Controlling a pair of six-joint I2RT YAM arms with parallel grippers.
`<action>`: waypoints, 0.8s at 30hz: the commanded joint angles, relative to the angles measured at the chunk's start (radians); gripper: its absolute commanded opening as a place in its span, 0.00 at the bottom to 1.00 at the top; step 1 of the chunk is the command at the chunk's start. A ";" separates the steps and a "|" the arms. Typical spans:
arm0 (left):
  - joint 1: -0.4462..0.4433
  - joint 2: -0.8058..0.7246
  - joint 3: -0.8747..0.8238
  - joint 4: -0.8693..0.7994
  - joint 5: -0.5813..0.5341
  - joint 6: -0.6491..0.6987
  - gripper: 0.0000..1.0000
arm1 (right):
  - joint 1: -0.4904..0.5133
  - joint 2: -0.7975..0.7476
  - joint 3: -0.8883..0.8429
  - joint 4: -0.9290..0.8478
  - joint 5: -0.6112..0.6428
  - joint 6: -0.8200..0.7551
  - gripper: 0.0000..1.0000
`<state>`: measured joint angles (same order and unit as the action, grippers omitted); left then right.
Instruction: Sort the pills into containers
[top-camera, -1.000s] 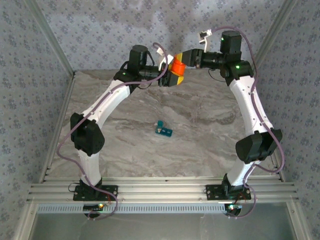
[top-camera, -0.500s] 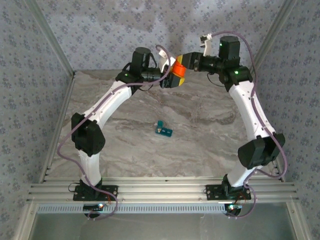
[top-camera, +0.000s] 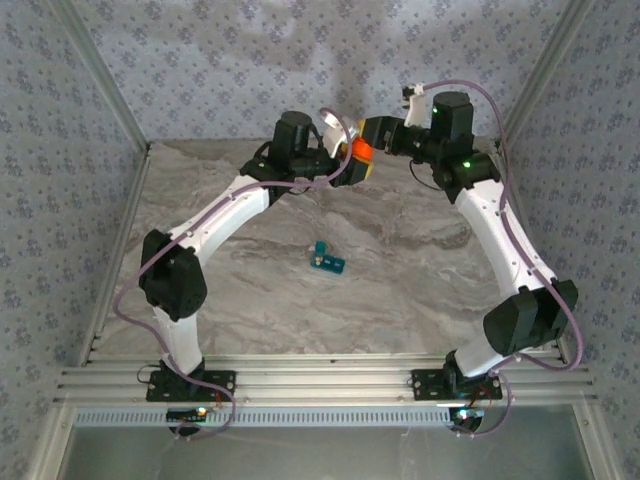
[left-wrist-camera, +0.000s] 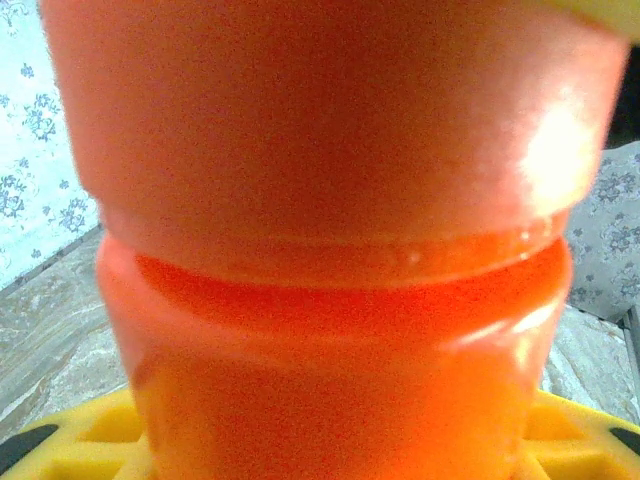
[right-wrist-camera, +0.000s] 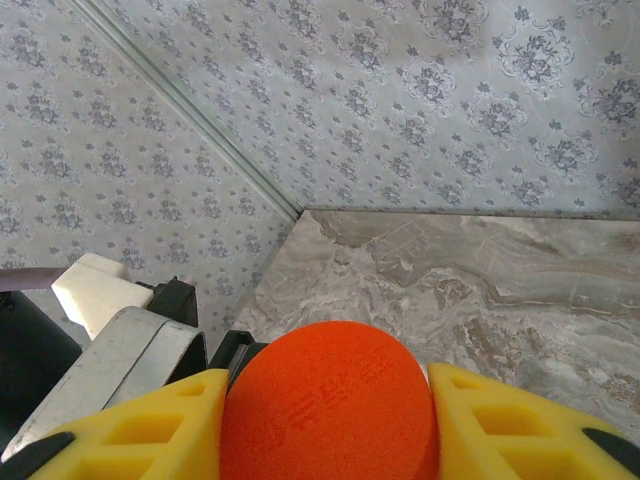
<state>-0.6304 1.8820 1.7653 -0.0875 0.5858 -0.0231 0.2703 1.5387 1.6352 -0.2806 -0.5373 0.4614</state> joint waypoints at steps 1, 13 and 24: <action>-0.009 -0.064 0.032 0.143 0.029 0.016 0.00 | -0.012 0.014 0.038 -0.066 -0.080 0.019 0.55; 0.058 -0.034 0.071 0.063 0.209 -0.022 0.00 | -0.133 -0.060 0.060 -0.007 -0.276 -0.029 0.85; 0.073 0.020 0.180 -0.066 0.403 -0.026 0.00 | -0.155 0.103 0.271 -0.090 -0.456 -0.047 0.89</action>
<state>-0.5579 1.8854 1.8812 -0.1192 0.8898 -0.0460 0.1051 1.6054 1.8435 -0.3328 -0.9081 0.4328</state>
